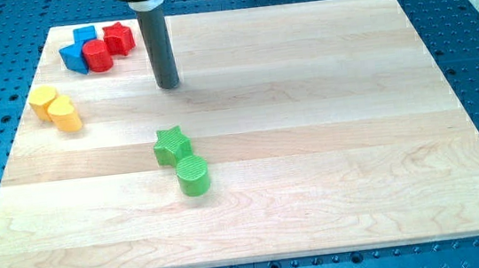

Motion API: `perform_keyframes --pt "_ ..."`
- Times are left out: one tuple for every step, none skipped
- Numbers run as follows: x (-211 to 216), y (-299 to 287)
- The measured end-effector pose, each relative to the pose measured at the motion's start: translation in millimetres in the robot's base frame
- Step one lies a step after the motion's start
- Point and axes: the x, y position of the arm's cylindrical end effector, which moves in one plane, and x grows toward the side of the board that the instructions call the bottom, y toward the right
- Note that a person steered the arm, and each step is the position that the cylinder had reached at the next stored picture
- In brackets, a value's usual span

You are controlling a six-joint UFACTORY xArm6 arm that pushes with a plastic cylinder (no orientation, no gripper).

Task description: Slide the green star to the top right of the green circle

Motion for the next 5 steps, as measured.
perform_keyframes --pt "22 11" --pt "38 10" --pt "81 -5" --pt "82 -40" --pt "131 -57"
